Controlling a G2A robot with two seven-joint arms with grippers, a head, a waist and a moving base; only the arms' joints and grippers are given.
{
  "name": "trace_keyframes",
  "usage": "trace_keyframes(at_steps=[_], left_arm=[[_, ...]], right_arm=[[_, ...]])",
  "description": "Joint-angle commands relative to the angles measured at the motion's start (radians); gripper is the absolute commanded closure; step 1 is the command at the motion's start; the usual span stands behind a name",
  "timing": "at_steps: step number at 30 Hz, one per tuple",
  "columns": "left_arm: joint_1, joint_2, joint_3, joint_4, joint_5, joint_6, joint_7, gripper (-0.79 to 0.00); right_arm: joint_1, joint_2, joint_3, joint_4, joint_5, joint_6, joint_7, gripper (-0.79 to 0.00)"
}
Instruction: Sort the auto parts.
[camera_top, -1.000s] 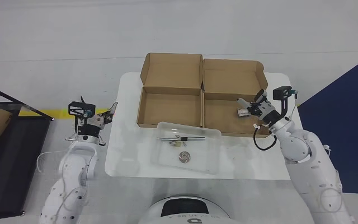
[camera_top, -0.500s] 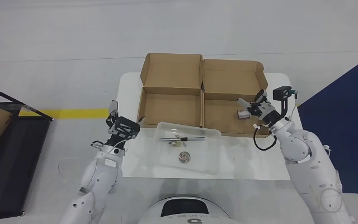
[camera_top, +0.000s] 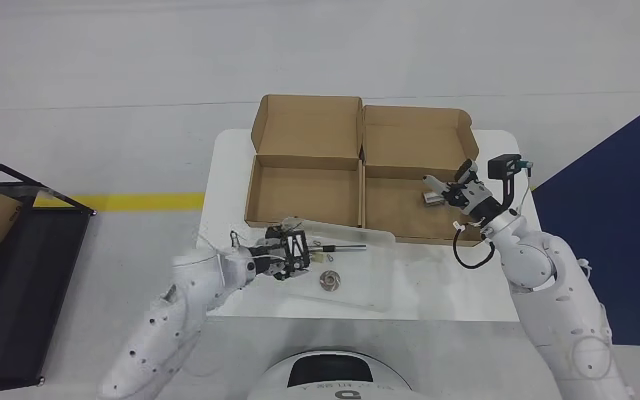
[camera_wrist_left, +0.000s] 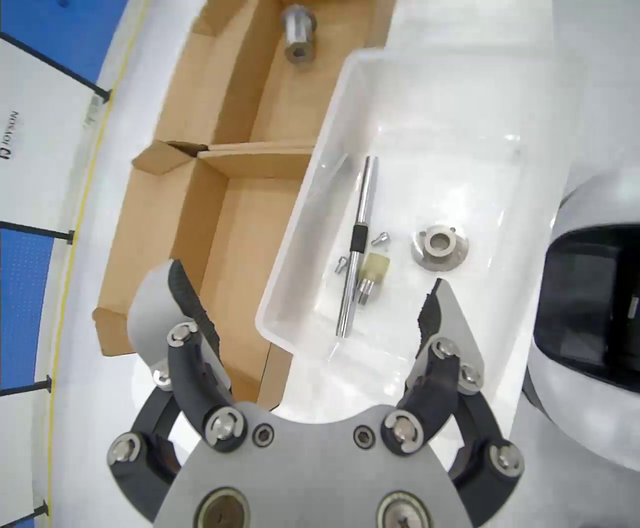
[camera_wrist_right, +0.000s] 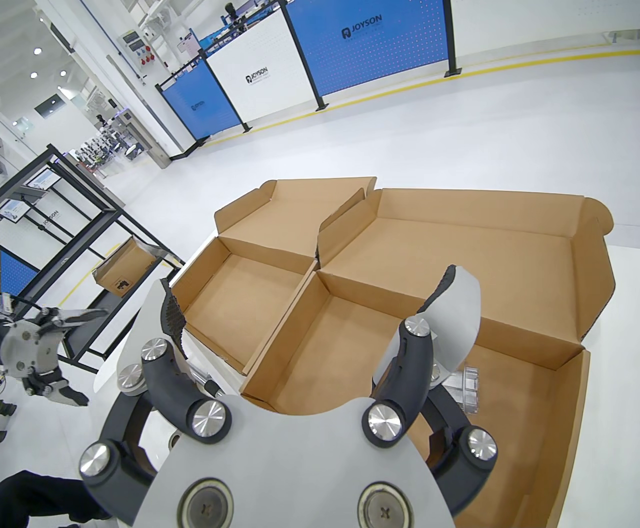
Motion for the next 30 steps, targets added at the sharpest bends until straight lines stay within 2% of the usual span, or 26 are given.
trace_keyframes(at_steps=[1, 4, 5, 6, 16, 17, 19, 20, 21, 24, 25, 28, 30], left_arm=[[-0.053, -0.009, 0.07, 0.048, 0.014, -0.021, -0.033, -0.785], [-0.098, -0.02, 0.141, 0.103, 0.055, -0.005, -0.053, -0.785], [-0.108, -0.024, 0.152, 0.117, 0.055, 0.025, -0.049, -0.785], [-0.109, -0.026, 0.152, 0.128, 0.036, 0.055, -0.037, -0.785], [-0.108, -0.026, 0.157, 0.135, 0.064, 0.067, -0.063, -0.785], [-0.107, -0.026, 0.158, 0.137, 0.077, 0.08, -0.088, -0.483], [-0.106, -0.025, 0.167, 0.143, 0.071, 0.05, -0.104, -0.2], [-0.112, -0.024, 0.169, 0.142, 0.071, 0.025, -0.106, -0.025], [-0.117, -0.024, 0.171, 0.149, 0.062, -0.005, -0.108, 0.0], [-0.146, -0.02, 0.174, 0.174, 0.014, -0.138, -0.093, -0.003], [-0.156, -0.019, 0.171, 0.186, 0.005, -0.165, -0.095, -0.062], [-0.181, -0.022, 0.176, 0.209, 0.0, -0.168, -0.139, -0.095], [-0.193, -0.028, 0.195, 0.219, 0.003, -0.14, -0.181, -0.062]], right_arm=[[0.0, 0.0, 0.0, 0.0, 0.0, 0.0, 0.0, -0.785], [0.0, 0.0, 0.0, 0.0, 0.0, 0.0, 0.0, -0.785], [0.0, 0.0, 0.0, 0.0, 0.0, 0.0, 0.0, -0.785], [0.0, 0.0, 0.0, 0.0, 0.0, 0.0, 0.0, -0.785], [0.0, 0.0, 0.0, 0.0, 0.0, 0.0, 0.0, -0.785], [0.0, 0.0, 0.0, 0.0, 0.0, 0.0, 0.0, -0.785], [0.0, 0.0, 0.0, 0.0, 0.0, 0.0, 0.0, -0.785], [0.0, 0.0, 0.0, 0.0, 0.0, 0.0, 0.0, -0.785], [0.0, 0.0, 0.0, 0.0, 0.0, 0.0, 0.0, -0.785], [0.0, 0.0, 0.0, 0.0, 0.0, 0.0, 0.0, -0.785], [0.0, 0.0, 0.0, 0.0, 0.0, 0.0, 0.0, -0.785], [0.0, 0.0, 0.0, 0.0, 0.0, 0.0, 0.0, -0.785], [0.0, 0.0, 0.0, 0.0, 0.0, 0.0, 0.0, -0.785]])
